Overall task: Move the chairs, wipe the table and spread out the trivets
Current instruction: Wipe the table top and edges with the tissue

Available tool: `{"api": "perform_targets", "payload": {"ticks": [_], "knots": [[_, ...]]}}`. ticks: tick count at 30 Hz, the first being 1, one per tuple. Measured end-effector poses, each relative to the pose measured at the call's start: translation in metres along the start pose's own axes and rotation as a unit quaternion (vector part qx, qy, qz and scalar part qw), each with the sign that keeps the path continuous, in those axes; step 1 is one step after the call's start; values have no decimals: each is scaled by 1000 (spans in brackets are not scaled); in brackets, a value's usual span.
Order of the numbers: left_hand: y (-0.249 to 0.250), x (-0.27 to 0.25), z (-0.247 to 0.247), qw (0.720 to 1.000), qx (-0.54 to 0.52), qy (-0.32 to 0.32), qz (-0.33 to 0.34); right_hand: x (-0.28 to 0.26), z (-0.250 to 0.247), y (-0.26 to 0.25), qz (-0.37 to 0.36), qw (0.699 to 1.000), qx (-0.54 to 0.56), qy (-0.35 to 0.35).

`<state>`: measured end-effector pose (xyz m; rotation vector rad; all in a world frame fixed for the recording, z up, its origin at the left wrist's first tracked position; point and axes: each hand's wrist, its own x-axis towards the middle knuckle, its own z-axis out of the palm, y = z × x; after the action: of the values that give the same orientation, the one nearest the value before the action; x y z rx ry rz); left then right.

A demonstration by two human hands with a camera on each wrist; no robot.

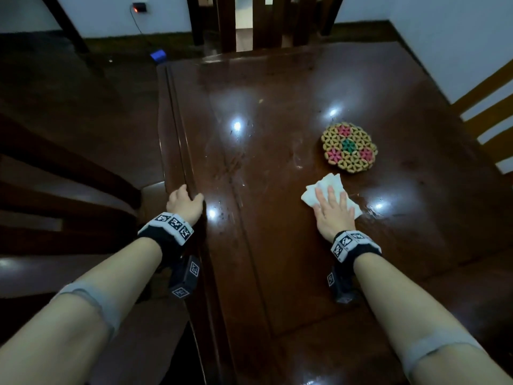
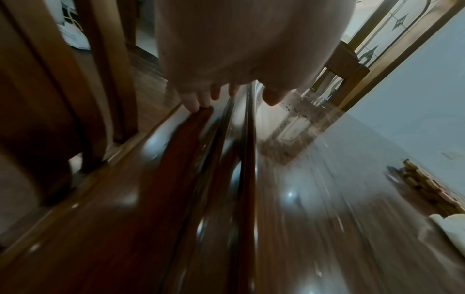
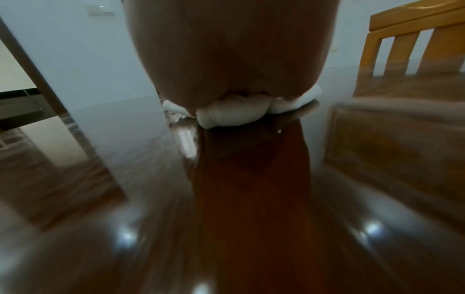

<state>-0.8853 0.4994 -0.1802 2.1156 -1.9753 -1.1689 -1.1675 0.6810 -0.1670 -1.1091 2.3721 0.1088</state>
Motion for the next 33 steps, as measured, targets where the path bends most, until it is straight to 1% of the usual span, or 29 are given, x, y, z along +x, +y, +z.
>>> {"api": "perform_targets", "payload": {"ticks": [3,7,9,11,12,15,19,20,21,22,23,24,25,26,27,30,32,33], "knots": [[23,43,-9,1000,-14,16,20,42,-18,-13,8,1000,9,17],[40,91,-21,999,-17,26,23,98,-40,-25,33,998,17,58],[44,107,-26,1000,-3,20,21,117,-48,-31,39,997,24,66],[47,119,-27,999,24,12,22,126,-49,-40,27,997,25,68],[49,123,-27,999,37,11,21,125,-47,-48,6,998,17,64],[56,130,-26,999,44,12,4,107,-32,-78,-101,994,-25,41],[61,131,-22,1000,12,24,-16,66,-14,-113,-213,976,-43,-23],[61,131,-21,999,2,28,-15,61,-13,-115,-233,971,-41,-44],[60,130,-20,999,-5,28,-14,58,-16,-113,-234,970,-39,-57],[60,129,-20,999,-11,28,-12,64,-19,-107,-222,972,-52,-52],[59,129,-20,999,-15,28,-10,75,-23,-98,-194,977,-86,-18],[59,129,-20,999,-20,26,-9,89,-28,-87,-142,983,-109,35],[58,130,-20,999,-25,24,-9,106,-36,-75,-82,987,-118,70],[59,130,-20,999,-28,23,-11,122,-47,-64,-24,992,-99,76],[58,131,-20,999,-30,24,-12,138,-56,-56,7,994,-89,69],[57,133,-20,999,-29,24,-14,170,-74,-55,38,998,-34,47],[57,135,-20,999,-29,28,-14,178,-77,-69,52,998,2,44],[57,135,-20,999,-30,30,-14,179,-75,-77,46,998,13,36]]}}
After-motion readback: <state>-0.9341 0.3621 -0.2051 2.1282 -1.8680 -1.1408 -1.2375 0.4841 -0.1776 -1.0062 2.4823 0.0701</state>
